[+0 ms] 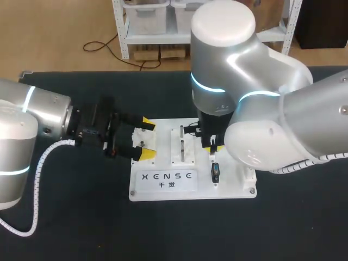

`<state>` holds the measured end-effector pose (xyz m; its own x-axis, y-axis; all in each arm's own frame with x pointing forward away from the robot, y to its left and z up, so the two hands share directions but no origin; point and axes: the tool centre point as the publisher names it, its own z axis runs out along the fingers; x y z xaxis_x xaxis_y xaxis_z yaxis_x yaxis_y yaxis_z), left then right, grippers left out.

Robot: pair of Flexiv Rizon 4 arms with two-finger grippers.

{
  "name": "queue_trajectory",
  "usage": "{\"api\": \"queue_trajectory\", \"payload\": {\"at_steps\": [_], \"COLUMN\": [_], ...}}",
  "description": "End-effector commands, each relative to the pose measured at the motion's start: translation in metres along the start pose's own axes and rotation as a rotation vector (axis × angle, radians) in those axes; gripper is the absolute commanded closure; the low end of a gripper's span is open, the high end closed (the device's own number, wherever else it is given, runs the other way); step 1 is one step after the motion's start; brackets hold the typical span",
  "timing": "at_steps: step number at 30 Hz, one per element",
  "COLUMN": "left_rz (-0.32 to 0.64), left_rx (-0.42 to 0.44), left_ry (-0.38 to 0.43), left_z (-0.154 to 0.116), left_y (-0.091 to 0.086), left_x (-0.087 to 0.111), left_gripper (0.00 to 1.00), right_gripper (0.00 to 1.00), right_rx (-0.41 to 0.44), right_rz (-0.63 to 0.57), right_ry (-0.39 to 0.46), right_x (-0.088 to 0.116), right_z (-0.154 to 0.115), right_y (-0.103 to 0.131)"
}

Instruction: Insert the Ethernet cable into its matching sockets.

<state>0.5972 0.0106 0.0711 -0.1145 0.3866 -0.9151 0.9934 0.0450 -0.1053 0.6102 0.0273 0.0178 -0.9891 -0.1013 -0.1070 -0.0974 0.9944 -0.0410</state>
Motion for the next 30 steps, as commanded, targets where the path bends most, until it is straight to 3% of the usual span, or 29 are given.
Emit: {"api": "queue_trajectory", "payload": {"at_steps": [1, 17, 30], "left_rz": [0.003, 0.003, 0.003], "left_rx": [-0.001, -0.001, -0.001], "left_ry": [-0.005, -0.005, -0.005], "left_z": [0.000, 0.000, 0.000], "left_y": [0.000, 0.000, 0.000], "left_x": [0.001, 0.001, 0.001], "left_gripper": [0.00, 0.00, 0.00], "right_gripper": [1.00, 1.00, 1.00], "right_rx": [0.001, -0.022, 0.004], "right_rz": [0.001, 0.029, 0.092], "right_ry": [-0.003, -0.027, -0.012], "right_x": [0.002, -0.004, 0.008], "right_z": [0.000, -0.024, -0.027], "right_y": [-0.001, -0.012, -0.046]}}
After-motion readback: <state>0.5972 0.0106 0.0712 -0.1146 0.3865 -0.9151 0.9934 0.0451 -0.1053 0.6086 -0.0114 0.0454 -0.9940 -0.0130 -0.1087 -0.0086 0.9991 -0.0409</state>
